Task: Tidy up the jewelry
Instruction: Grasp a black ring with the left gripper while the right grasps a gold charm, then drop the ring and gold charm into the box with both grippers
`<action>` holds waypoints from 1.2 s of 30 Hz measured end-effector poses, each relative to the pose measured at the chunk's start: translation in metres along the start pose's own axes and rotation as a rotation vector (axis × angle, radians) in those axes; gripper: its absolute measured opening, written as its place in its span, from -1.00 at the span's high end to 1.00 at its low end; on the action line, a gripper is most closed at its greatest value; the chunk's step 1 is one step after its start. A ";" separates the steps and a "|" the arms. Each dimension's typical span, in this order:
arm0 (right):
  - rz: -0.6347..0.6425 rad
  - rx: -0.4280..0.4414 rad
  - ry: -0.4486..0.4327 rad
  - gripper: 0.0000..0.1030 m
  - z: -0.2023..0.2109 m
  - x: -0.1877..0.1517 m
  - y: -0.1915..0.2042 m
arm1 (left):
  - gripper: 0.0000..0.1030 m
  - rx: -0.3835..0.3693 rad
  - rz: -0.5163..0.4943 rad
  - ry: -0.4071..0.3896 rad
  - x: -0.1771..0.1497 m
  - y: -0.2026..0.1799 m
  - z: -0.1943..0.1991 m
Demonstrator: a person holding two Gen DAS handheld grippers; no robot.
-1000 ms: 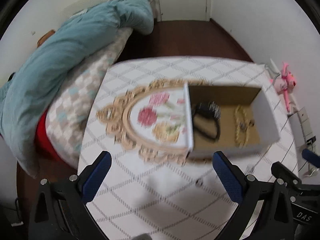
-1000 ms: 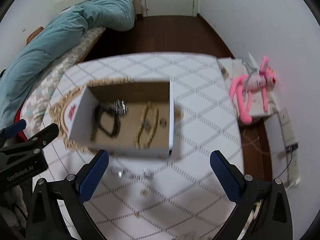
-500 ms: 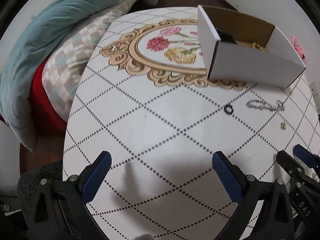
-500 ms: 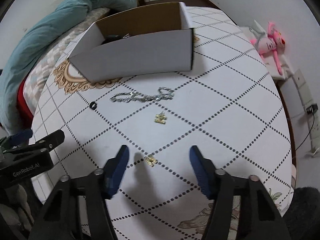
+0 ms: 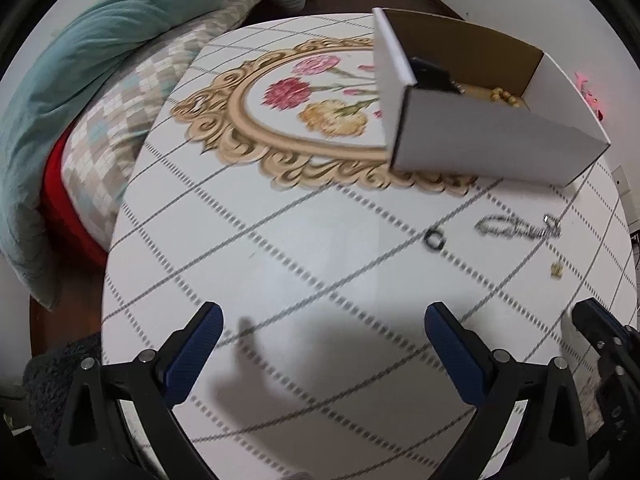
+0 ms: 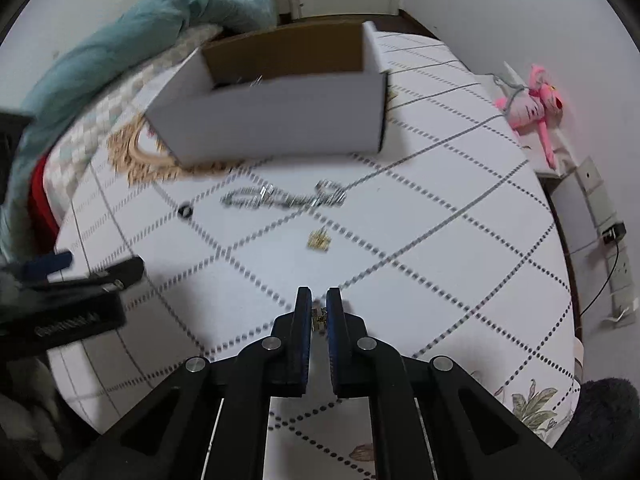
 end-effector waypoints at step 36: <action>-0.089 0.161 -0.115 0.86 0.056 0.146 -0.030 | 0.81 -0.362 -0.087 -0.140 0.129 -0.052 0.073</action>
Point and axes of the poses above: each gripper's, at about its wrist camera, not at the fingertips, and z roughly against the way its jaws point, y to its left, x to its top, the point moved 1 cm from there along -z, roughly the way its jaws point, and after that the axes turned 12 degrees about -x, right-handed, at the moved point
